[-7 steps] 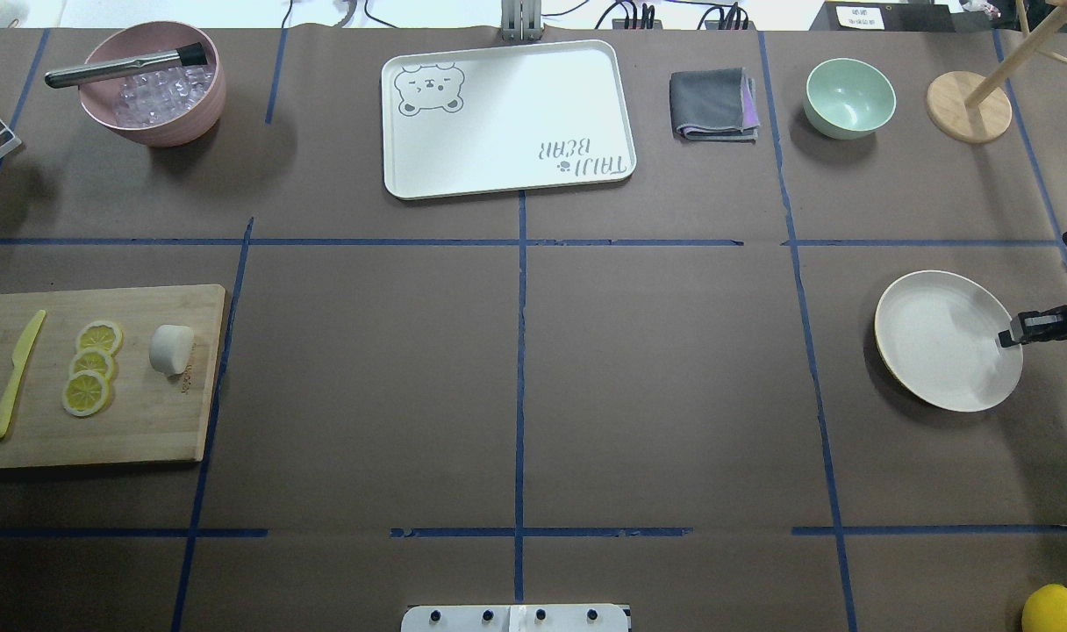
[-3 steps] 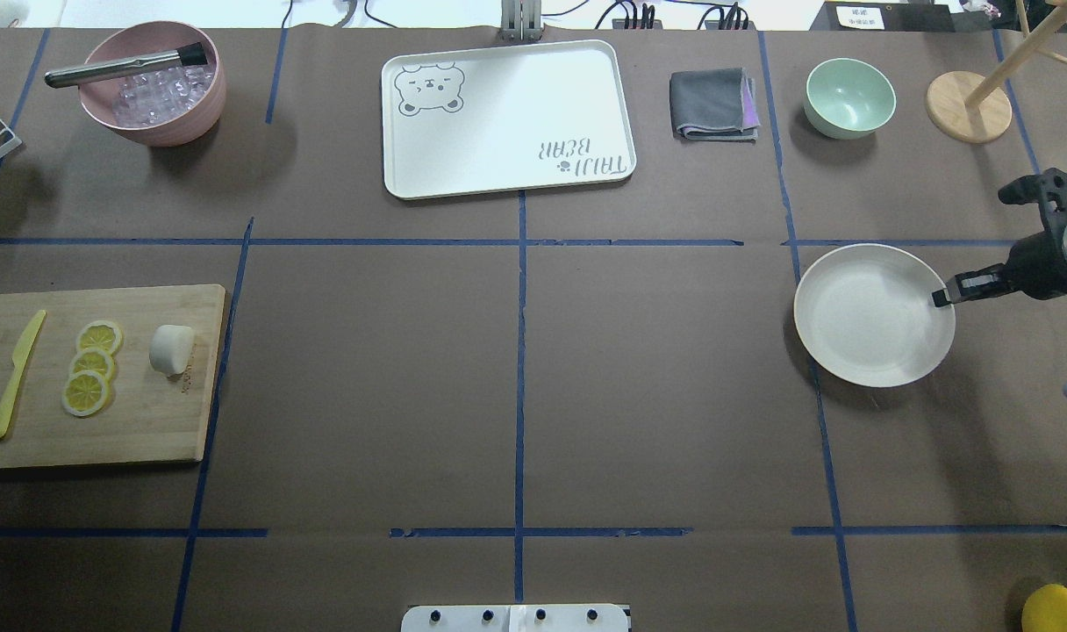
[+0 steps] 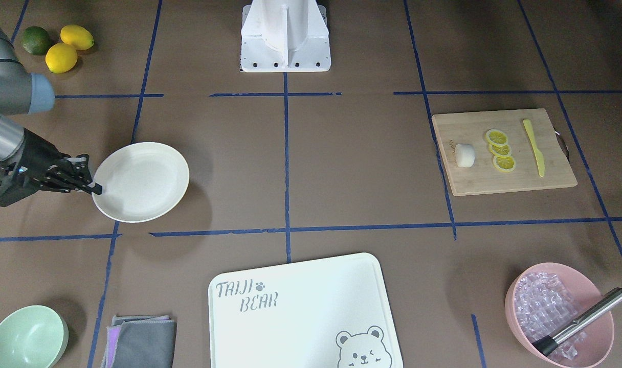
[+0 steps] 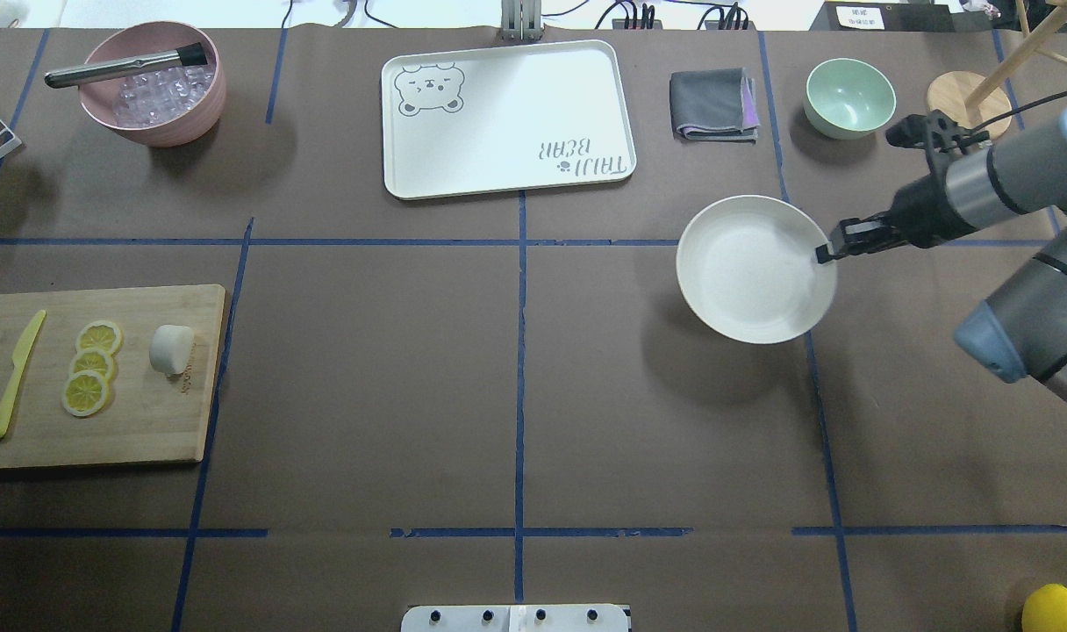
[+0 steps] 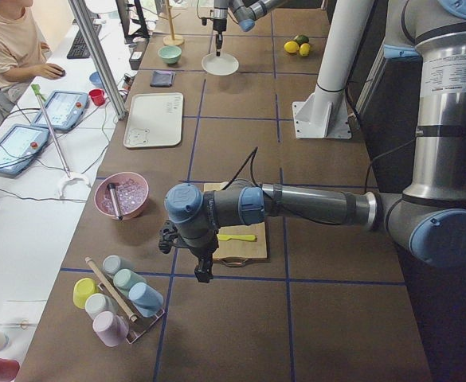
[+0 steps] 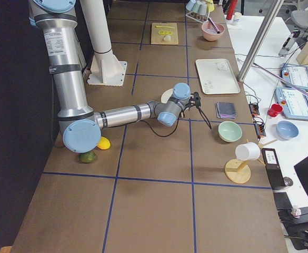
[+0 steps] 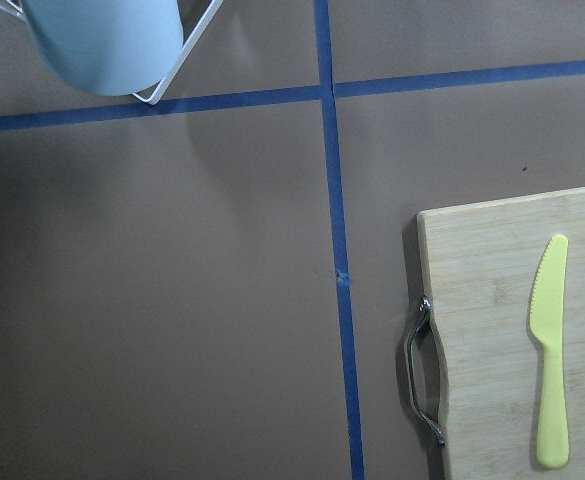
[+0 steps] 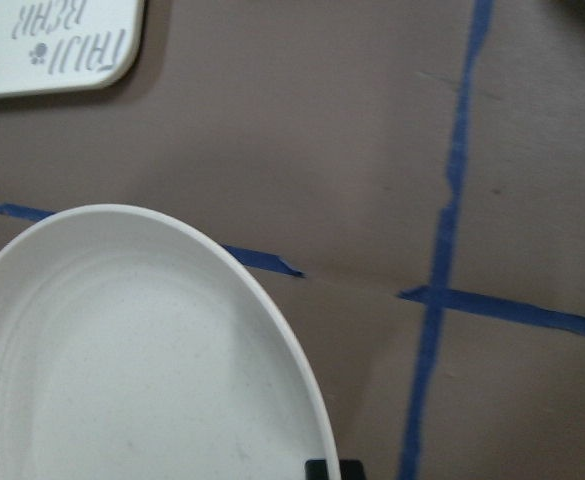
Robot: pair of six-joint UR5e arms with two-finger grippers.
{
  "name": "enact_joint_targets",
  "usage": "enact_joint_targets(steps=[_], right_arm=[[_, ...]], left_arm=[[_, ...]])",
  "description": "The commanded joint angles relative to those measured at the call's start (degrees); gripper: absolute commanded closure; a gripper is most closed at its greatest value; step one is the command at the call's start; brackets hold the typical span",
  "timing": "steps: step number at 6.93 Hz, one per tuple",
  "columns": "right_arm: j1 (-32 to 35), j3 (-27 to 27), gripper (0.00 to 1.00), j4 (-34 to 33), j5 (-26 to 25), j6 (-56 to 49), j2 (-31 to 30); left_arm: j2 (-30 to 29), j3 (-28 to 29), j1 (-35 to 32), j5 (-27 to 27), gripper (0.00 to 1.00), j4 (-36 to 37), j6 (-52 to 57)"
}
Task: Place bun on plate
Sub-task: 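Slide the white plate with the right gripper toward the table center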
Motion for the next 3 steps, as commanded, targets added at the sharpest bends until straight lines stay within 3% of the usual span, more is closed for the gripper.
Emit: enact_joint_targets(steps=[1,3], right_arm=[[-7.99,0.07,1.0,-4.18,-6.67,10.05,8.98],[-15.65,-0.11,1.0,-9.81,-15.29,14.46,14.44]], left_arm=[[0.0,0.0,0.01,0.0,0.0,0.0,0.09],[0.0,0.09,0.01,0.0,0.0,0.0,0.0]])
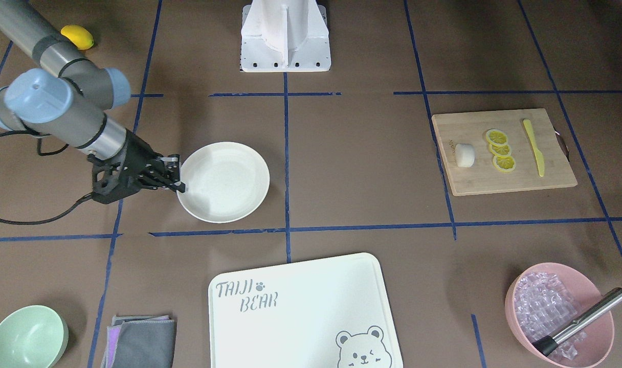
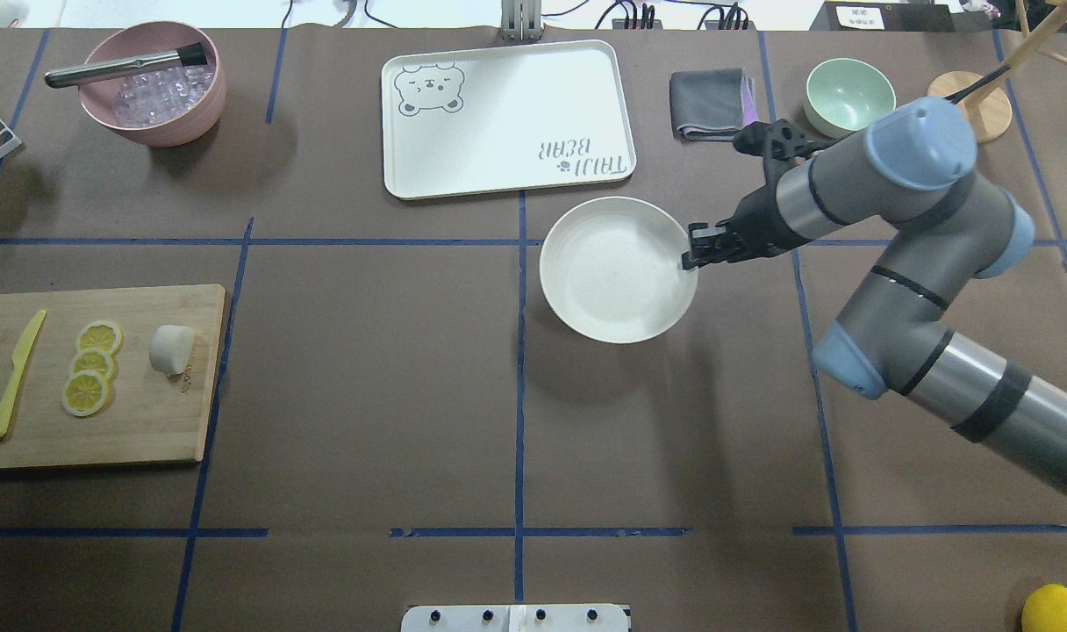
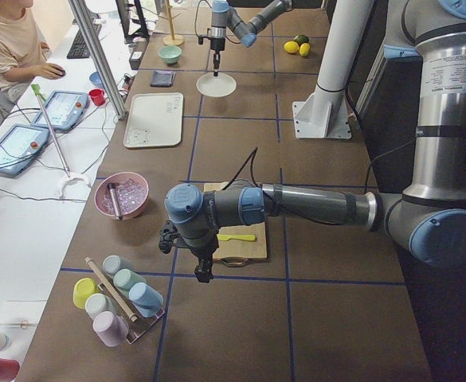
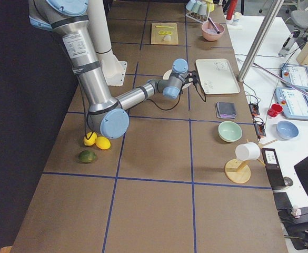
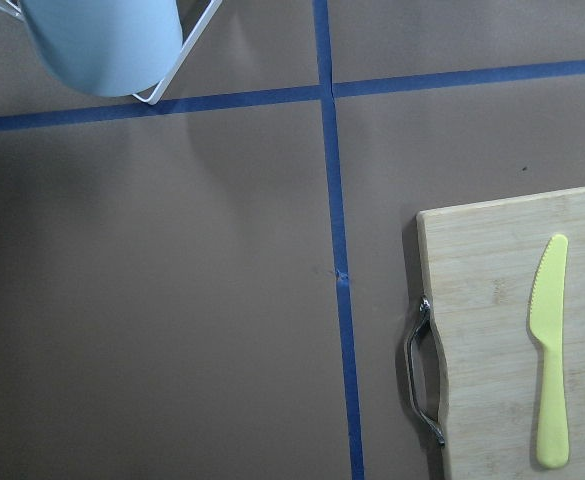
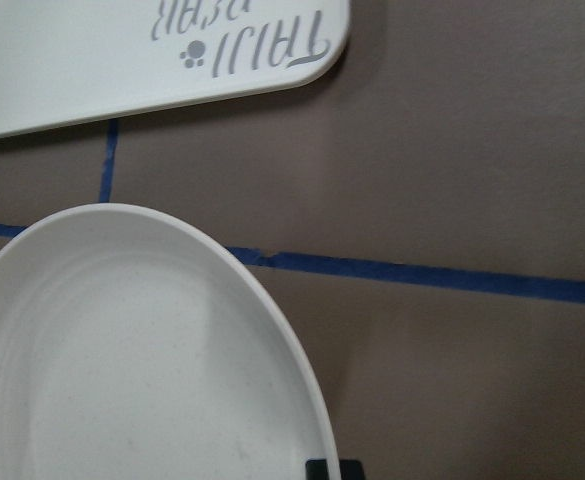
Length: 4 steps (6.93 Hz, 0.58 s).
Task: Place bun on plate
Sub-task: 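Slide the white plate with the right gripper toward the table center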
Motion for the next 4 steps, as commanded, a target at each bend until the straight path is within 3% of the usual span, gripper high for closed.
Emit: enact_joint_targets(steps=[1,3,4], right_arm=[[-7.65,-0.39,1.0,-3.49,-8.07,4.85,4.37],[-12.41,-0.48,1.0,-4.63,-13.61,7.58,5.26],[-13.39,-0.57,0.97,-5.07,-14.07,7.6,5.78]], left_arm=[[0.0,0.07,-0.08,0.0,0.0,0.0,0.03],[0.0,0.07,0.0,0.0,0.0,0.0,-0.06],[0.0,0.16,0.0,0.0,0.0,0.0,0.03]])
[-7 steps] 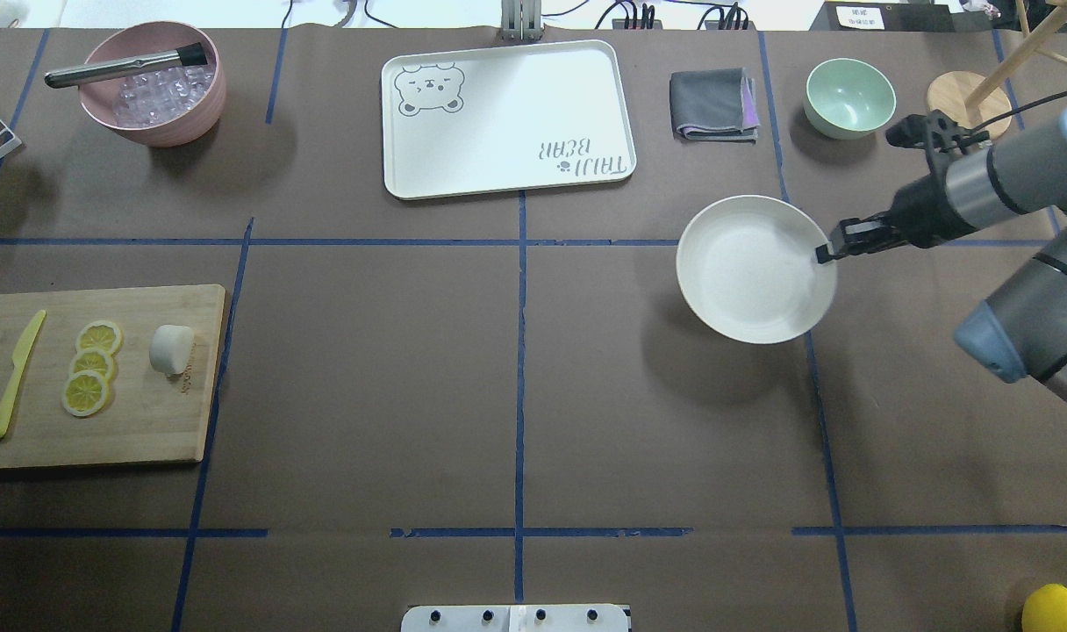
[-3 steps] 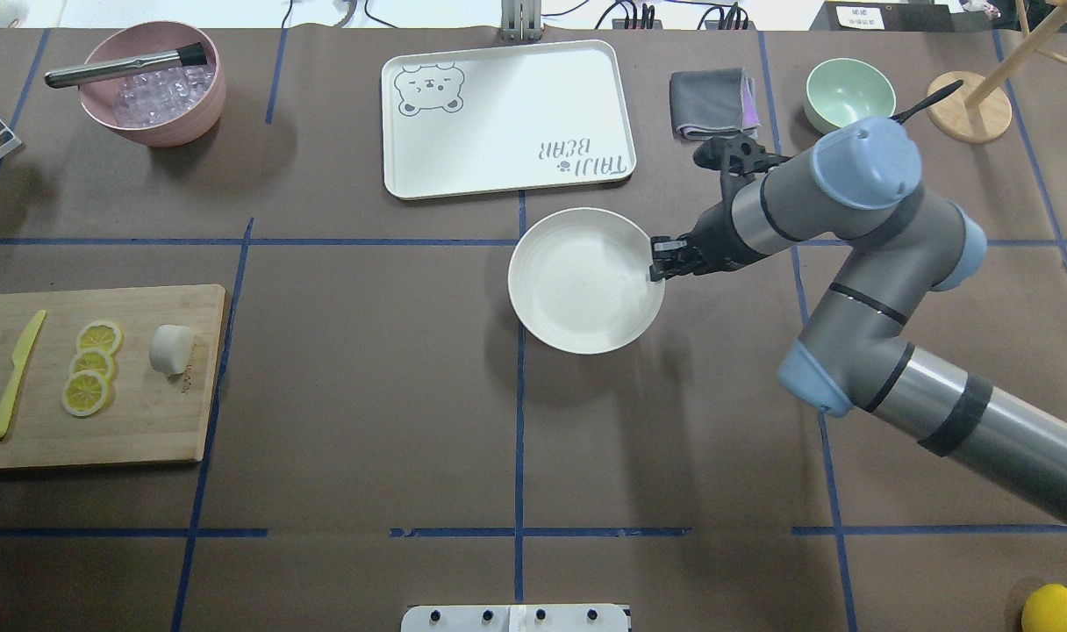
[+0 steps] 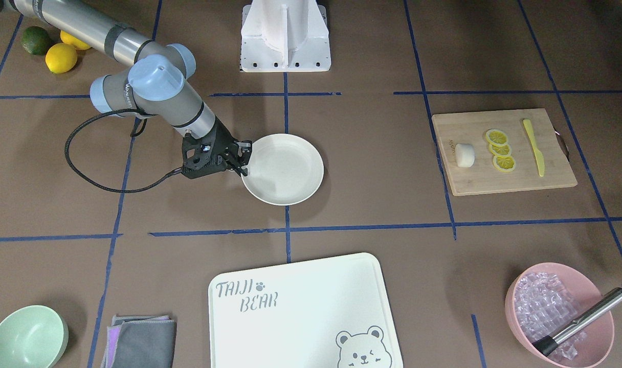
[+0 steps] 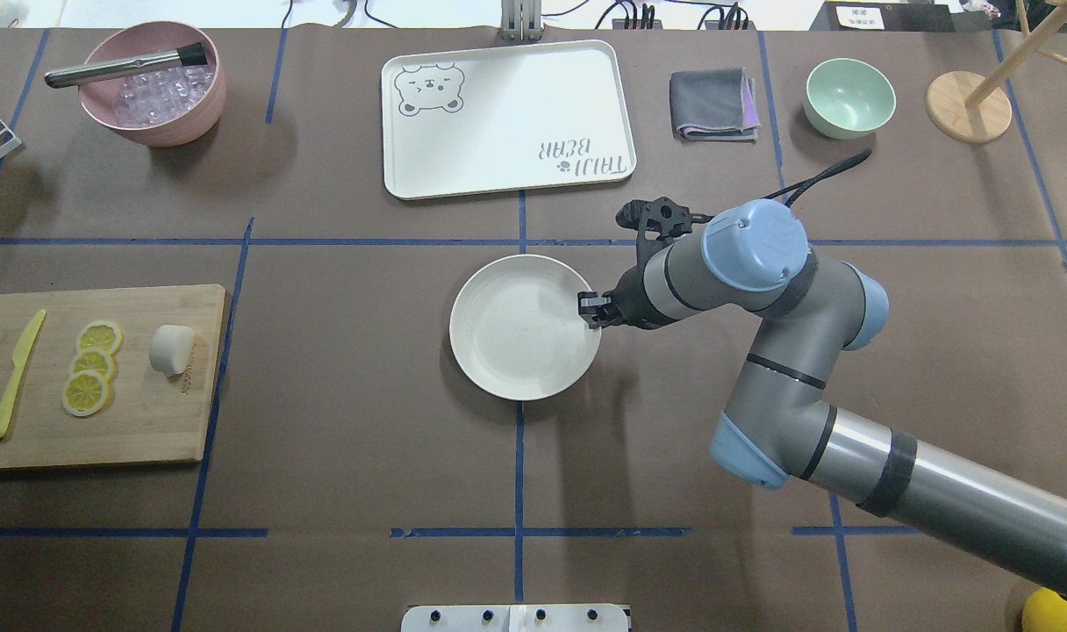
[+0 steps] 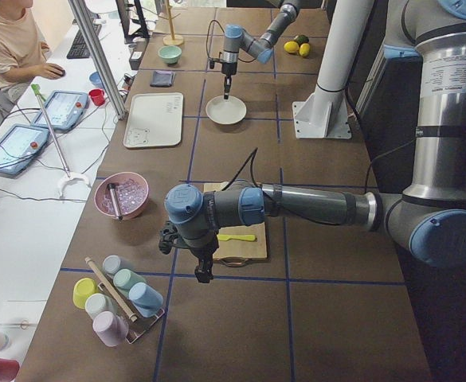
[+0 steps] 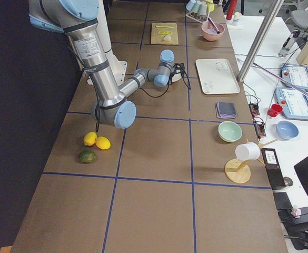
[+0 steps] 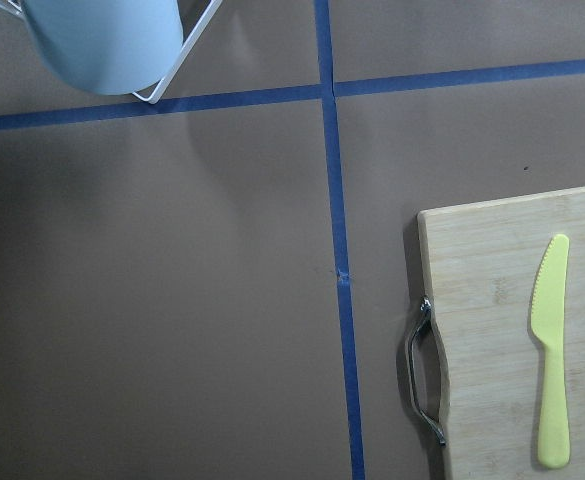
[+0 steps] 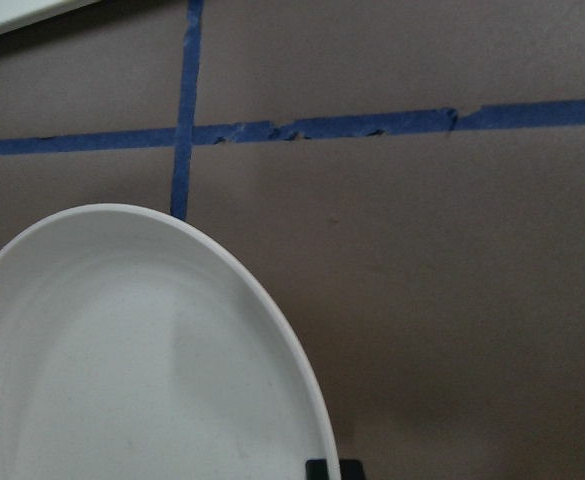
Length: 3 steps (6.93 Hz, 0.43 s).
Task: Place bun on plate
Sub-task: 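Slide the white plate with the right gripper toward the table center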
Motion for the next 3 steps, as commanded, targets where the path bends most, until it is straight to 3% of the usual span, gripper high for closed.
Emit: enact_joint_targets(steps=[1,2,3], right_arm=[[-1.89,-0.28,0.58,-0.53,-1.58,0.76,0.61],[-1.81,0.42,0.01,-2.18,-1.84,0.85,0.52],[-0.94,3.12,0.0,-8.46,-1.84,0.85,0.7]], left_arm=[[0.0,0.23,0.02,0.0,0.0,0.0,0.06],[0.0,0.41,0.02,0.0,0.0,0.0,0.06],[0.0,0.15,0.02,0.0,0.0,-0.09,0.06]])
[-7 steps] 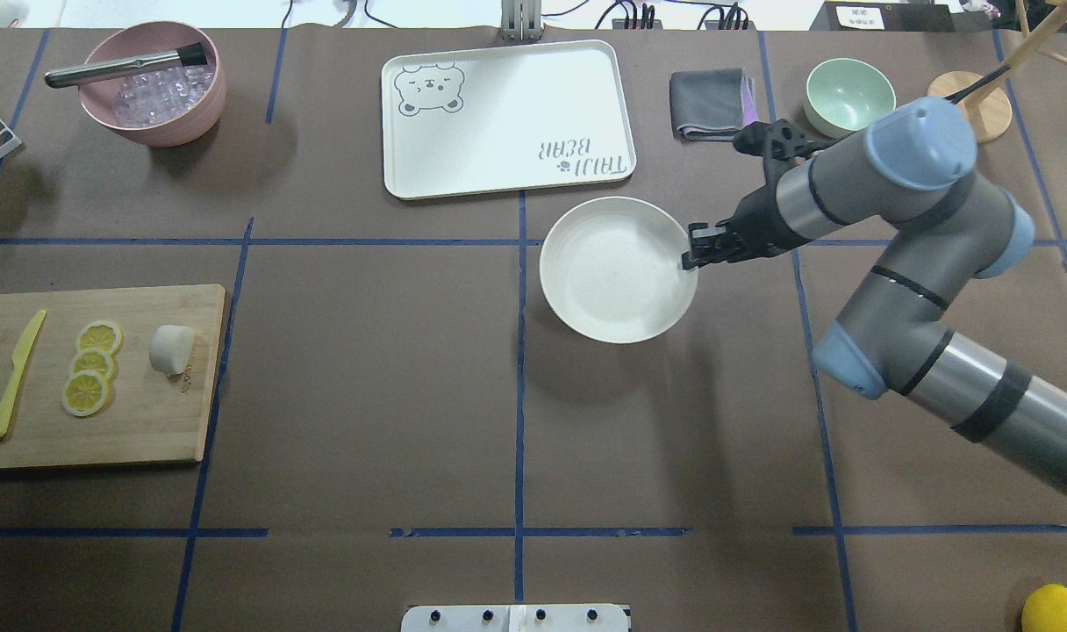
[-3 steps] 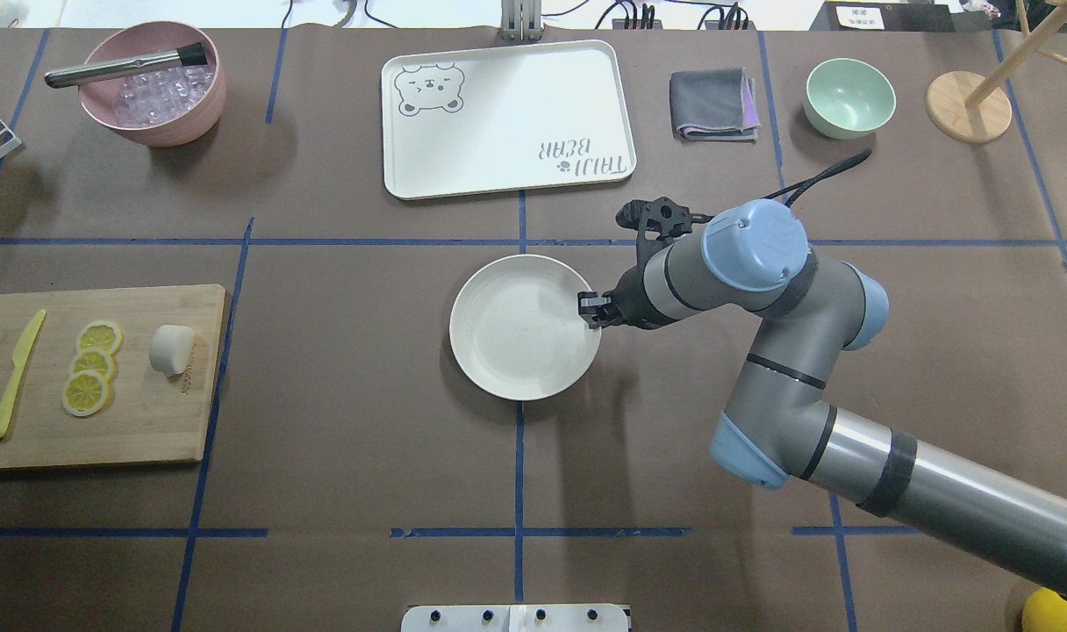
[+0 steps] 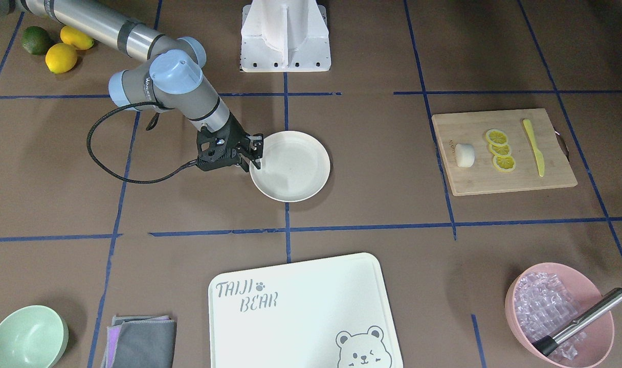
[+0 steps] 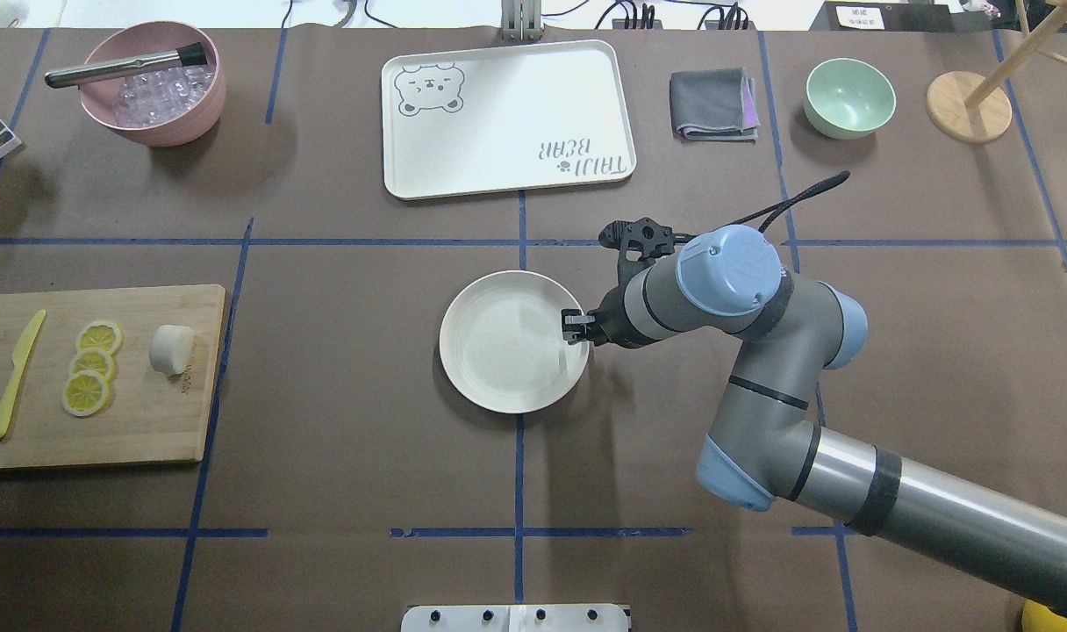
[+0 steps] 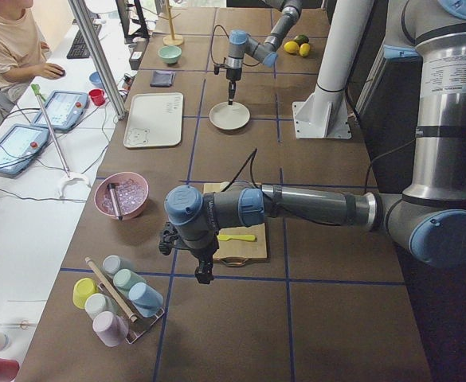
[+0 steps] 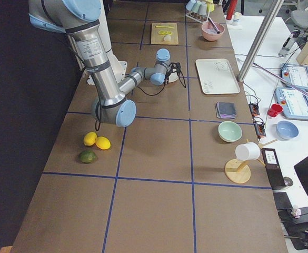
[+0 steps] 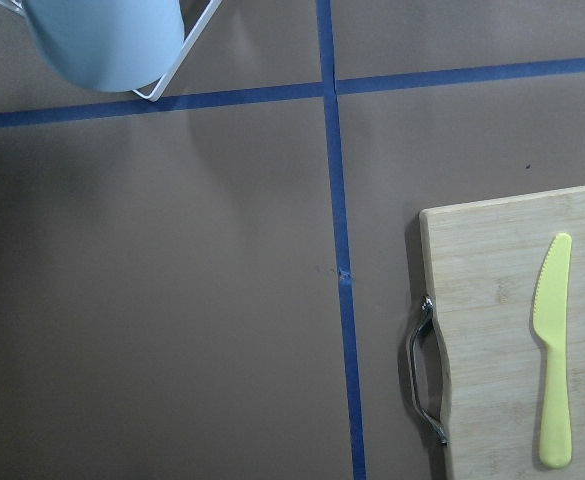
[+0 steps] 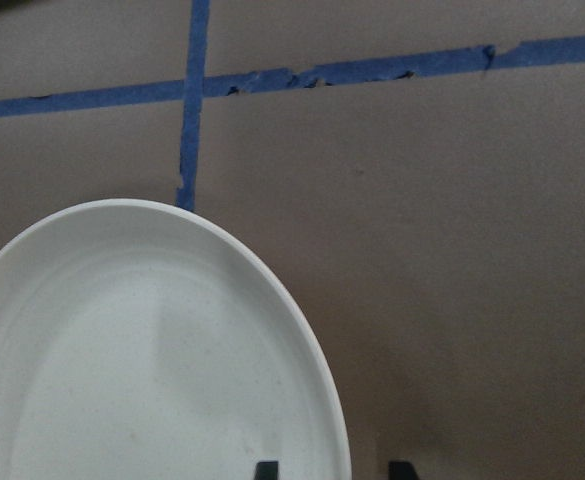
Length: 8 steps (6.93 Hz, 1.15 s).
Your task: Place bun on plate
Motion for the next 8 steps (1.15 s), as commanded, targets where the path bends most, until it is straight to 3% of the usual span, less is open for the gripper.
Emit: enact_joint_targets(steps=[1,3,6,8], right_arm=[[4.83,7.24,0.0,-18.02,1.01,-1.25,0.3],[18.42,9.84,0.0,-30.32,12.47,-17.86,-0.4],[37.5,8.88,0.0,-46.59,14.46,-56.32,-2.68],[48.15,8.87,0.0,-47.51,20.05,-76.15,-11.69]], left_arm=[[-0.09,-0.37,0.0,0.0,0.0,-0.16,0.0],[-0.09,-0.81,0.18,0.09,0.0,-1.38,0.0],[-0.61,-0.73,0.97,0.09,0.0,-1.3,-0.7],[-1.57,-0.64,1.14,0.17,0.0,-4.61,-0.52]])
